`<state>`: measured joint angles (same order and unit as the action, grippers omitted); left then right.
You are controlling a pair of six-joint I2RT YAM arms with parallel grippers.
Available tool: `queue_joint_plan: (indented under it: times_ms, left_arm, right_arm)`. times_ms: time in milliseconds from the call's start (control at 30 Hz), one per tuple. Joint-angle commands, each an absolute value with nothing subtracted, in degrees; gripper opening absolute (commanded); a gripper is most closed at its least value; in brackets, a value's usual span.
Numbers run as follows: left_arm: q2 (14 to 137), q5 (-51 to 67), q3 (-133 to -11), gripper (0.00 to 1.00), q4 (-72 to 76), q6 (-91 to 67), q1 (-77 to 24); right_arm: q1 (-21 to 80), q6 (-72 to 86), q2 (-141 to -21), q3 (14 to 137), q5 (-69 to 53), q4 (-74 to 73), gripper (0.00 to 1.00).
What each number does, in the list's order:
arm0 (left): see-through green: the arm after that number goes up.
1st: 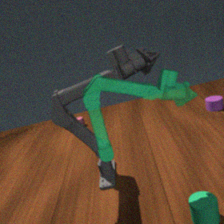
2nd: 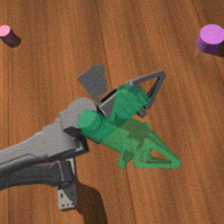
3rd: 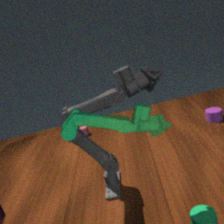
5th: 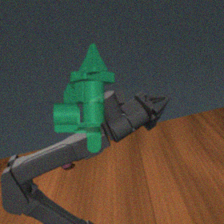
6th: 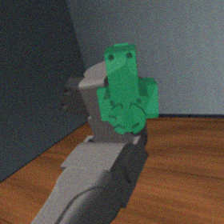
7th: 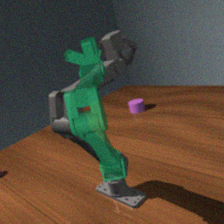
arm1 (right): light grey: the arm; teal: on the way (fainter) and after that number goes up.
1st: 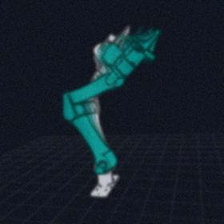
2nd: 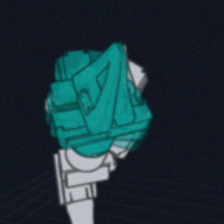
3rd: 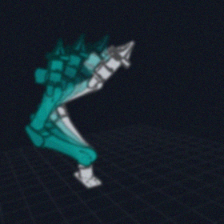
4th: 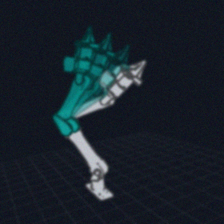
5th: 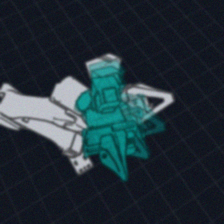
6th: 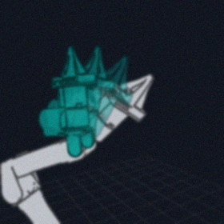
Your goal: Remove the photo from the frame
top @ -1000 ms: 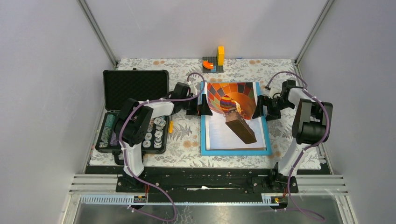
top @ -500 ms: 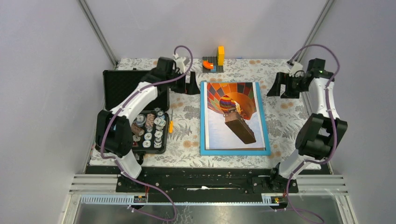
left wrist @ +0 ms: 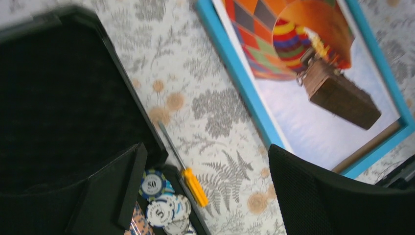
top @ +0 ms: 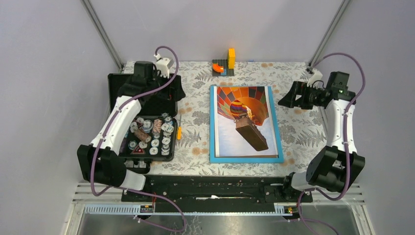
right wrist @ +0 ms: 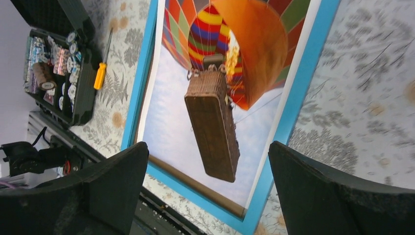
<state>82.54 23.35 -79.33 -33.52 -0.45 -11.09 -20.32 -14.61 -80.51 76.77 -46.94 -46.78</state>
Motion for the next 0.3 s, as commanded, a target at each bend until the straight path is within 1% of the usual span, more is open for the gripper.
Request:
queue_joint_plan:
  times_ms: [0, 133, 267]
  left_arm:
    - [80.3, 21.4, -72.8, 0.99, -30.4, 1.4, -11.3]
    - [79.3, 20.7, -68.9, 0.99, -27.6, 1.1, -11.1]
    - [79.4, 21.5, -69.3, 0.99, -27.9, 1.5, -11.1]
  right_arm:
    - [-20.6, -11.7, -78.1, 69.4, -49.6, -39.2, 1.0]
    - [-20.6, -11.1, -77.5, 65.6, -49.0, -35.7, 1.0]
    - [-20.6, -10.2, -76.7, 64.3, -49.3, -34.2, 1.0]
